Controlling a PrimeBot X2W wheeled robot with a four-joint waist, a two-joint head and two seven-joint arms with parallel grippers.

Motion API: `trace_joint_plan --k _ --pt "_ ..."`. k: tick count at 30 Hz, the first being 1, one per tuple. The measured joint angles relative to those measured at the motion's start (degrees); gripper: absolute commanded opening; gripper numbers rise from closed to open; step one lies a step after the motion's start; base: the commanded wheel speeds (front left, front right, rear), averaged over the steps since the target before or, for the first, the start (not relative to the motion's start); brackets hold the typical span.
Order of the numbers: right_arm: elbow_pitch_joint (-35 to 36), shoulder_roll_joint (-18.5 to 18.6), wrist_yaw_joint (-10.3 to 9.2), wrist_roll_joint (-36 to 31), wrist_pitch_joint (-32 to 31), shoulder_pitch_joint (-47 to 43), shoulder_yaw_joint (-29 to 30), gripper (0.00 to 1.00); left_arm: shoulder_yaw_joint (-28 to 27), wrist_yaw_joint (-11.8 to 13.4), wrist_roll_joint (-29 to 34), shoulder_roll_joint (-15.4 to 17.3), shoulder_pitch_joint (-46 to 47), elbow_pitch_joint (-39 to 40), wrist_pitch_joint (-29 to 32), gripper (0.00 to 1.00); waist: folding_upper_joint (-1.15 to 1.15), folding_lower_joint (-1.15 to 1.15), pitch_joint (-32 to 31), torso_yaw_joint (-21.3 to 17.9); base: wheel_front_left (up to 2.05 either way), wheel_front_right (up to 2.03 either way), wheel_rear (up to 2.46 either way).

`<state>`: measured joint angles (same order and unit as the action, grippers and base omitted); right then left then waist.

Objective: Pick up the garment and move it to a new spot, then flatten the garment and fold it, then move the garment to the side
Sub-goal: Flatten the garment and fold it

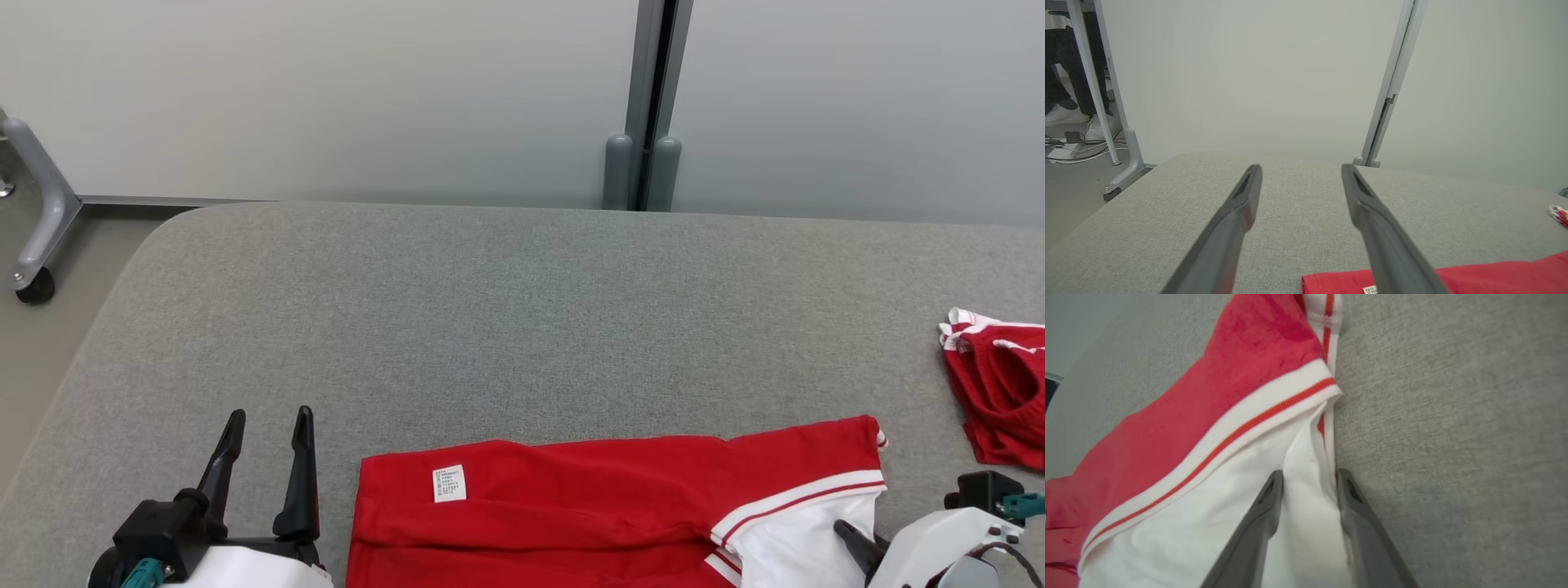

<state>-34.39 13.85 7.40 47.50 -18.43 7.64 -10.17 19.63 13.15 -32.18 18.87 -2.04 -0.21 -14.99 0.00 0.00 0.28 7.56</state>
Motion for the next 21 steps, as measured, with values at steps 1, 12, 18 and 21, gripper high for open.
trace_joint_plan --k 1,12,18,21 --pt "-0.1 -0.2 0.00 0.4 0.1 0.1 -0.3 0.00 0.0 -0.4 0.1 -0.2 0.0 -0.4 0.0 1.00 0.00 0.00 -0.1 0.2 0.00 0.00 0.00" --pt "1.8 2.7 0.03 4.2 5.5 0.7 -0.3 0.00 -0.6 -1.0 0.5 -0.9 0.0 -0.8 0.0 1.00 0.00 0.00 -0.5 -0.5 0.00 0.00 0.00" --pt "2.2 8.7 0.08 3.3 7.6 1.4 0.8 0.00 -0.7 -1.5 1.0 -2.0 -0.1 -0.7 0.0 1.00 0.00 0.00 0.1 -1.6 0.00 0.00 0.00" --pt "2.7 10.8 0.08 3.1 8.1 1.8 1.7 0.00 -0.7 -1.9 1.5 -2.8 -0.1 -0.8 0.0 1.00 0.00 0.00 0.5 -1.9 0.00 0.00 0.00"
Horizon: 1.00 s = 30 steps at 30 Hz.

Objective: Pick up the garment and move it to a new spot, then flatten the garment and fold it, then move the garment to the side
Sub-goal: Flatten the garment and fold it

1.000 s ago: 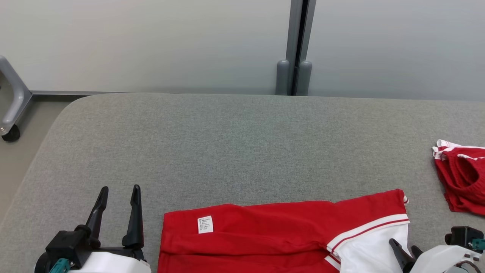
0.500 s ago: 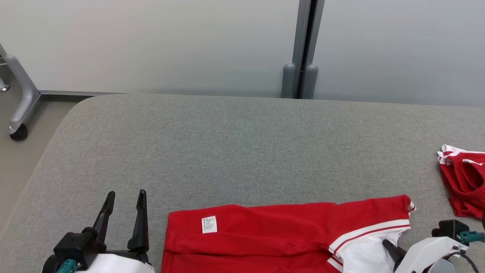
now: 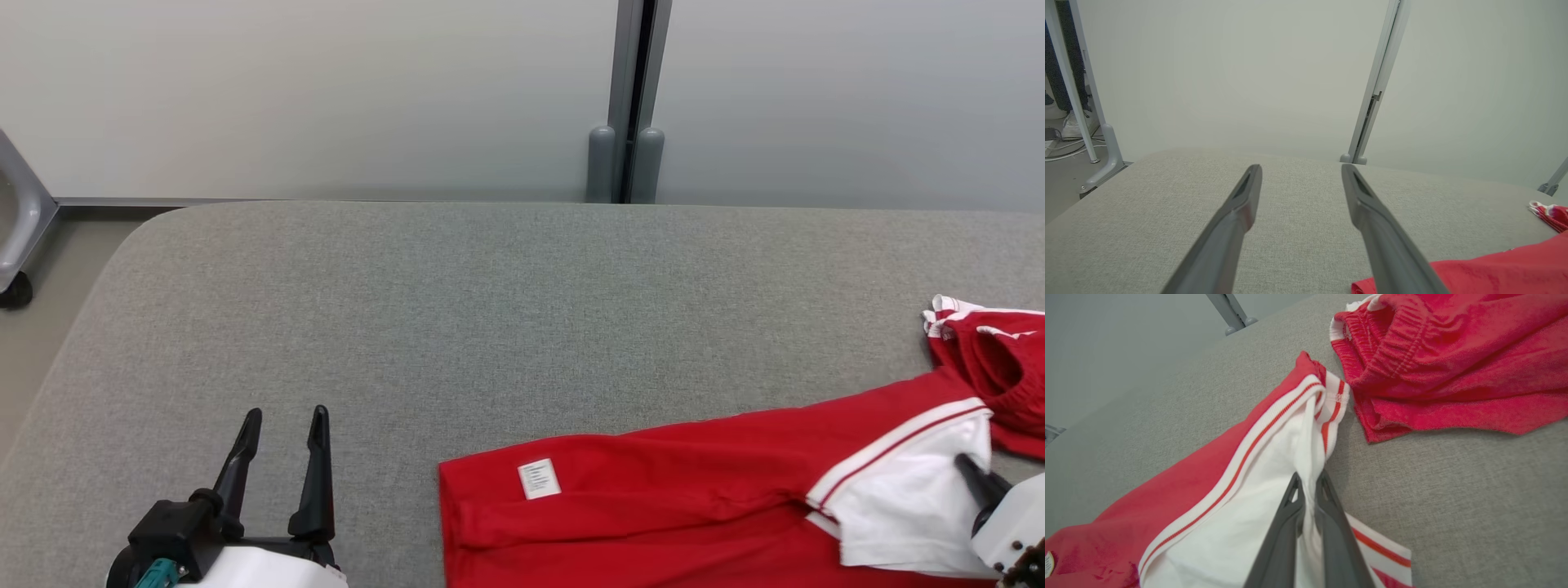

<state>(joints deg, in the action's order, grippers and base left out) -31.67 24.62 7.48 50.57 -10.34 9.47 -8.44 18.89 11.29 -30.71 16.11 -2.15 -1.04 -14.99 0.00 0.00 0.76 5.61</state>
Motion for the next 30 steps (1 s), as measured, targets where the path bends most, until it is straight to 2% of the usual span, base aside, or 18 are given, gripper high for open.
trace_joint_plan --k 6,11,16,20,23,30 --pt "4.9 0.1 0.00 0.9 0.6 0.0 0.2 0.00 -0.3 -0.7 0.4 -0.6 0.0 -0.5 0.0 1.00 0.00 0.00 0.3 -0.1 0.00 0.00 0.00" --pt "13.5 -2.0 0.00 0.7 0.7 -1.4 -2.2 0.00 -0.8 -1.2 0.5 -0.9 0.1 -1.4 0.0 1.00 0.00 0.00 0.0 0.4 0.00 0.00 0.00" --pt "22.7 -4.2 0.00 -1.5 -1.9 -4.4 -5.6 0.00 -0.8 -1.6 0.5 -1.0 0.1 -2.5 0.0 1.00 0.00 0.00 -0.8 1.8 0.00 0.00 0.00" --pt "27.4 -6.4 0.00 -3.5 -4.8 -6.4 -8.0 0.00 -0.5 -1.7 0.5 -1.0 0.1 -3.1 0.0 1.00 0.00 0.00 -1.2 3.8 0.00 0.00 0.00" --pt "29.2 -8.5 0.00 -4.0 -6.6 -6.6 -9.6 0.00 -0.3 -2.2 0.5 -0.9 0.3 -3.5 0.2 1.00 0.00 0.00 -1.2 5.7 0.00 0.00 0.00" --pt "28.2 -12.9 0.00 -6.5 -9.0 -5.2 -14.4 0.00 0.8 -2.9 0.7 -1.1 2.4 -4.6 0.4 1.00 0.00 0.00 -0.6 10.3 0.00 0.00 0.00"
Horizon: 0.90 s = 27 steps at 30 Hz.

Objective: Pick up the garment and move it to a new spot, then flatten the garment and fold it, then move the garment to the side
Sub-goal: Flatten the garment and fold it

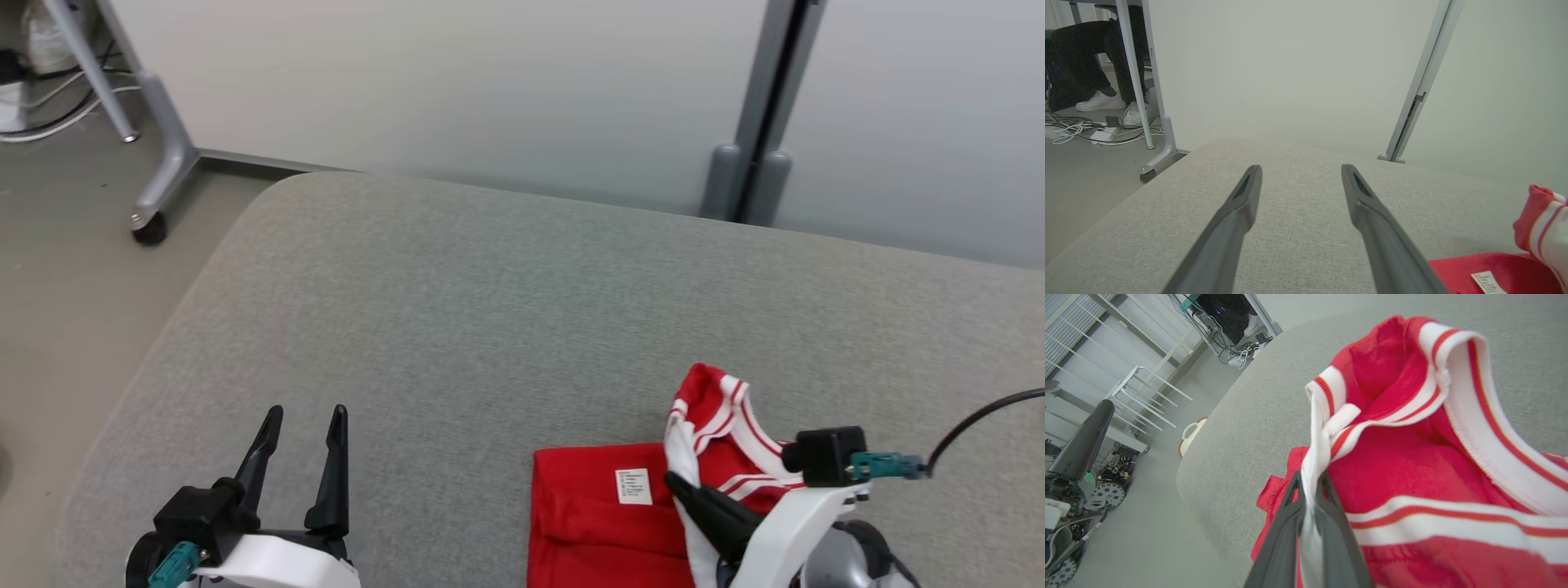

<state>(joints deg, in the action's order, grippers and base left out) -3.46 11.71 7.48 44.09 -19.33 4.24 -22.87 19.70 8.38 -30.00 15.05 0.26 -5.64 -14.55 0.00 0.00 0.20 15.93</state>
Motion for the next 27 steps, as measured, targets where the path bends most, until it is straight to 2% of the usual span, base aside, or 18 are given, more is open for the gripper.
trace_joint_plan --k 7,12,13,15,22,27 --pt "-3.9 -3.0 0.00 -1.7 0.1 1.8 -2.5 0.00 1.0 -0.6 0.2 -0.3 1.5 -0.7 0.3 1.00 0.00 0.00 0.8 4.2 0.00 0.00 0.00" --pt "-8.2 -4.4 0.00 -2.2 1.8 3.6 -4.2 0.00 1.1 -0.8 0.2 -0.3 2.0 -1.0 0.2 1.00 0.00 0.00 1.8 5.6 0.00 0.00 0.00" --pt "-8.7 -4.7 0.00 -2.1 1.8 4.0 -4.8 0.15 1.1 -0.8 0.2 -0.3 2.1 -1.0 0.2 1.00 0.00 0.00 2.0 5.7 0.00 0.00 0.00" --pt "-9.5 -5.0 0.00 -1.2 1.8 4.3 -6.0 1.00 1.0 -0.7 0.2 -0.3 2.3 -1.2 0.2 1.00 0.00 0.00 2.3 5.5 0.00 0.00 0.00" --pt "-6.5 -3.7 0.00 2.0 5.0 5.1 -7.5 1.00 0.8 -0.5 0.2 -0.6 2.3 -1.8 0.1 1.00 0.00 0.00 1.8 3.2 0.00 0.00 0.00" --pt "-1.7 -0.3 0.00 4.8 12.3 5.1 -3.3 1.00 0.2 -0.5 0.1 -0.5 1.8 -1.8 -0.1 1.00 0.00 0.00 0.3 1.0 0.00 0.00 0.00"
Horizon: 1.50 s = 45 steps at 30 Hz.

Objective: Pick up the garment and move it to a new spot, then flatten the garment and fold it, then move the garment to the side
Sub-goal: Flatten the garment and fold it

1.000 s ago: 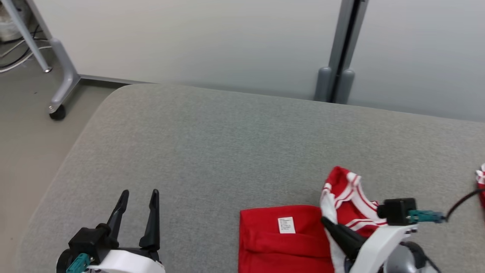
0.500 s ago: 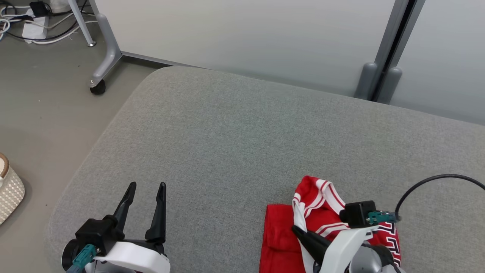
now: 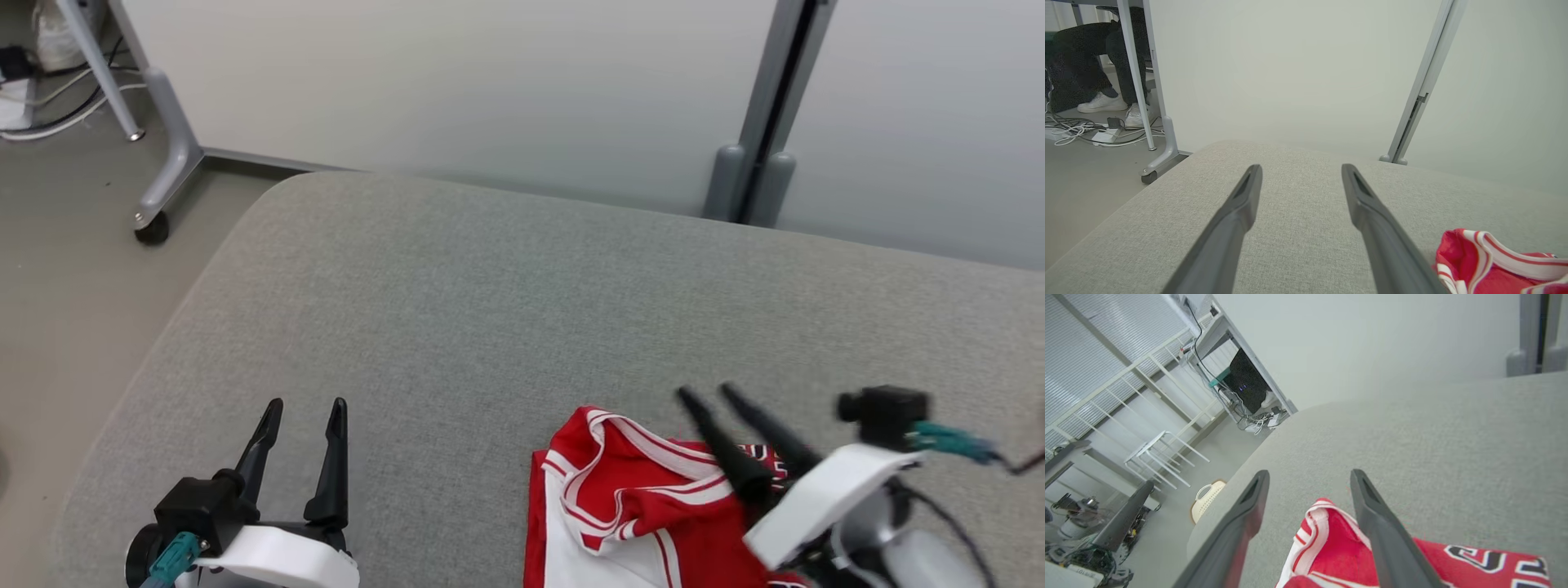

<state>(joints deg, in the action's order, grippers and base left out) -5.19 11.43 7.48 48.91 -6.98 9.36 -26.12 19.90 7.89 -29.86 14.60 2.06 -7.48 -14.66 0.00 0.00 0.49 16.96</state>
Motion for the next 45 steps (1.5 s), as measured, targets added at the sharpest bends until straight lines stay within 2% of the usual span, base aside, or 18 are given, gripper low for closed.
trace_joint_plan --k 4,8,13,14,15,21,25,31,37,40,44,45 --pt "0.2 3.1 0.00 -0.8 5.8 -0.8 6.4 1.00 -0.1 0.0 0.0 0.1 -0.5 0.1 -0.1 1.00 0.00 0.00 -1.1 -1.5 0.00 0.00 0.00" --pt "-3.7 5.0 0.00 -4.0 8.2 -2.5 11.8 1.00 -0.1 0.0 0.0 0.1 -0.7 0.3 -0.1 1.00 0.00 0.00 -1.7 -2.4 0.00 0.00 0.00" --pt "-10.5 2.9 0.00 -7.3 8.4 -3.2 13.6 1.00 0.1 -0.3 -0.1 0.0 -0.7 0.2 -0.1 1.00 0.00 0.00 -1.7 -2.4 0.00 0.00 0.00" --pt "-13.7 1.3 0.00 -7.3 6.3 -3.1 12.5 0.70 0.1 -0.3 -0.1 0.0 -0.7 0.1 -0.2 1.00 0.00 0.00 -1.6 -2.3 0.00 0.00 0.00" --pt "-14.9 0.3 0.00 -6.8 5.7 -2.9 12.2 0.00 0.1 -0.3 -0.1 0.0 -0.7 0.0 -0.2 1.00 0.00 0.00 -1.6 -2.2 0.00 0.00 0.00" --pt "-22.7 -2.7 0.00 -5.3 0.7 -0.6 10.0 0.00 0.5 -0.3 -0.2 0.3 -0.7 -0.4 0.4 1.00 0.00 0.00 -1.9 -0.9 0.00 0.00 0.00" --pt "-23.7 -4.4 0.00 -3.4 -2.7 -0.5 5.9 0.00 0.6 -0.3 -0.2 0.6 -0.7 -0.3 0.5 1.00 0.00 0.00 -2.0 0.4 0.00 0.00 0.00" --pt "-19.7 -5.5 0.00 -1.5 -4.2 -0.8 -2.4 0.00 0.7 -0.2 -0.5 0.5 -0.7 -0.2 0.5 1.00 0.00 0.00 -1.1 1.6 0.00 0.00 0.00" --pt "-14.4 -6.0 0.00 0.9 -5.4 -0.7 -14.4 0.00 0.6 0.1 -0.5 0.1 -0.6 -0.4 0.4 1.00 0.00 0.00 -0.3 1.4 0.00 0.00 0.00" --pt "-12.8 -5.1 0.00 1.6 -3.5 0.0 -15.7 0.00 0.5 0.1 -0.5 0.0 -0.6 -0.4 0.4 1.00 0.00 0.00 -0.3 0.9 0.00 0.00 0.00" --pt "-9.4 -1.7 0.00 2.0 2.7 2.1 -15.4 0.00 0.1 0.1 -0.5 0.1 -0.6 -0.2 0.2 1.00 0.00 0.00 -0.5 -0.5 0.00 0.00 0.00" --pt "-8.2 -0.6 0.00 1.6 4.7 2.8 -15.3 0.22 0.1 0.1 -0.5 0.1 -0.6 -0.1 0.2 1.00 0.00 0.00 -0.5 -0.9 0.00 0.00 0.00"
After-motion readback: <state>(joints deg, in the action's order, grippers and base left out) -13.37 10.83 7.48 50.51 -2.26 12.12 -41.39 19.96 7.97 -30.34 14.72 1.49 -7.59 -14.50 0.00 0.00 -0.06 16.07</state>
